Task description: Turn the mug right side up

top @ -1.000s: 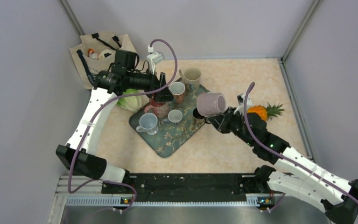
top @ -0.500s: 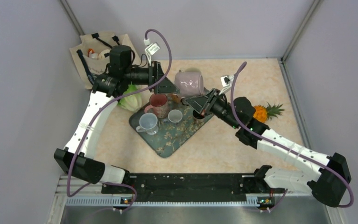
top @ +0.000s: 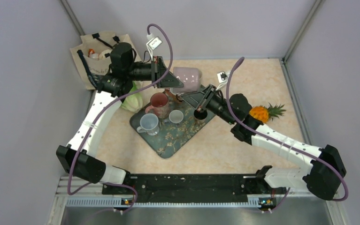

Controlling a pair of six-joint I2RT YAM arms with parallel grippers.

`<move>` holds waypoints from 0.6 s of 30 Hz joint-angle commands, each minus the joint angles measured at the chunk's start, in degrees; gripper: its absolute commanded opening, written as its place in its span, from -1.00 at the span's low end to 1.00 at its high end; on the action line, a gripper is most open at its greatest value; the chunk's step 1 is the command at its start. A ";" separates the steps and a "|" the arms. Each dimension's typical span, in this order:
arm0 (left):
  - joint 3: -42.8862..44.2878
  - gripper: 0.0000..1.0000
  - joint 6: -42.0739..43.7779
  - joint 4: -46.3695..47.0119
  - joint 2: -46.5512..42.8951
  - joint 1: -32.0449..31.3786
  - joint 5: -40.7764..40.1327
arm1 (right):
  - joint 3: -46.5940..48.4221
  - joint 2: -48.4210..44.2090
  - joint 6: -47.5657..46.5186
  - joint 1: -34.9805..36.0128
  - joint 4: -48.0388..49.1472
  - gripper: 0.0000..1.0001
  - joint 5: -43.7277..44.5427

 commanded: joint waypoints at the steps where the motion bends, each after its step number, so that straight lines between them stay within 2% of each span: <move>1: -0.82 -1.00 -1.00 3.68 -0.60 -1.17 0.51 | 5.43 0.26 -4.27 0.61 -0.34 -1.00 -2.54; 2: 0.09 -1.00 1.91 0.94 -0.50 -1.08 -0.78 | 5.10 0.00 -4.42 0.57 -2.40 -0.79 -1.97; 5: 5.16 -1.00 16.51 -16.92 -0.01 -0.92 -9.51 | 3.98 -2.39 -7.36 0.55 -10.92 0.31 1.43; 7: 7.16 -1.00 26.36 -23.94 -0.15 -0.96 -17.42 | 3.55 -4.40 -9.90 0.54 -18.47 0.92 3.95; 10: 8.19 -1.00 37.99 -31.06 -0.37 -1.58 -26.89 | 2.71 -7.64 -14.70 0.53 -29.08 0.98 6.74; 12: 8.70 -1.00 47.27 -37.78 -0.33 -5.07 -34.16 | 3.25 -10.22 -17.44 0.53 -37.32 0.98 10.01; 15: 5.19 -1.00 60.79 -47.97 -0.56 -17.76 -45.04 | 4.02 -14.45 -19.80 0.48 -48.60 0.98 18.48; 18: -1.47 -1.00 64.86 -51.22 -1.43 -27.27 -49.27 | 4.87 -17.01 -18.94 -1.12 -56.31 0.98 27.09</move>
